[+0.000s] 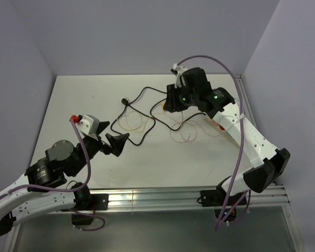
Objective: Insert the plug
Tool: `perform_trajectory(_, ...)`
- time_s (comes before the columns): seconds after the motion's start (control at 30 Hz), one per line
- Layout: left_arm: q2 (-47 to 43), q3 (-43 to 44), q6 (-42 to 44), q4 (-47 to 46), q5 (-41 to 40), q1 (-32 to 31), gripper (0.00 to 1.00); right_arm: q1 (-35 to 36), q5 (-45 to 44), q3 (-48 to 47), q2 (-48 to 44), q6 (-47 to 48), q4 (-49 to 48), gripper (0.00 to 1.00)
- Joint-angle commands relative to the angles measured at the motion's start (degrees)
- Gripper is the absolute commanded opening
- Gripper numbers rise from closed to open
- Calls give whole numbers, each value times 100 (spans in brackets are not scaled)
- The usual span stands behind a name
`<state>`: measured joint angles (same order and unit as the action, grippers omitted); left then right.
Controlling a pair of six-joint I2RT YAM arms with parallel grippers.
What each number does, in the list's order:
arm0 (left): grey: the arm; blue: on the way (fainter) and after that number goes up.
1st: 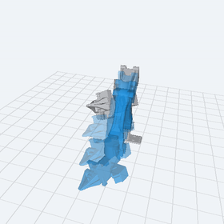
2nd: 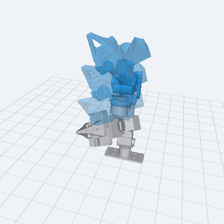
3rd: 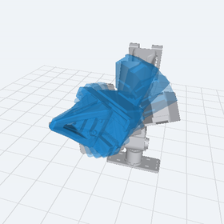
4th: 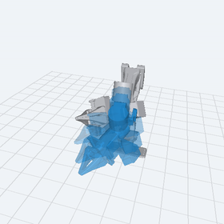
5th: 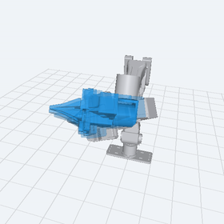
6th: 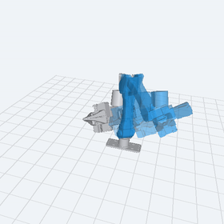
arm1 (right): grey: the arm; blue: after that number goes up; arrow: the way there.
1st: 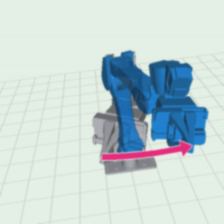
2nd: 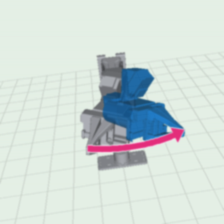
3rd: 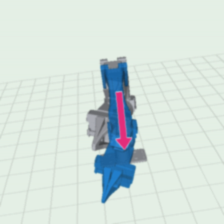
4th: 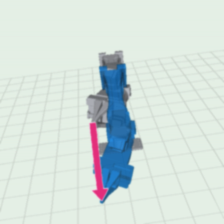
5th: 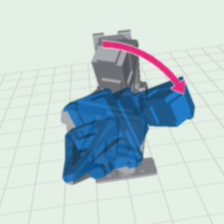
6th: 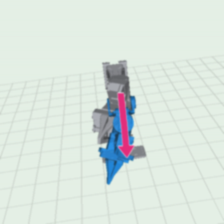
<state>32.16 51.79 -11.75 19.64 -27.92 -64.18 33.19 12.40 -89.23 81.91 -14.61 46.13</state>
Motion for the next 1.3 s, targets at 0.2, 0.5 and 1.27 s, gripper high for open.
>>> perform_trajectory(0.2,-96,-336,-187,-338,32,-7,100,-997,-792,-4052,1695,1530,-982,0)
perform_trajectory(0.5,-166,-433,-214,-285,-143,-7,100,-1210,-2487,-3939,2233,3183,-1801,0)
perform_trajectory(1.27,-245,-477,-258,-355,384,2,100,-2044,-2314,-581,1478,3640,695,0)
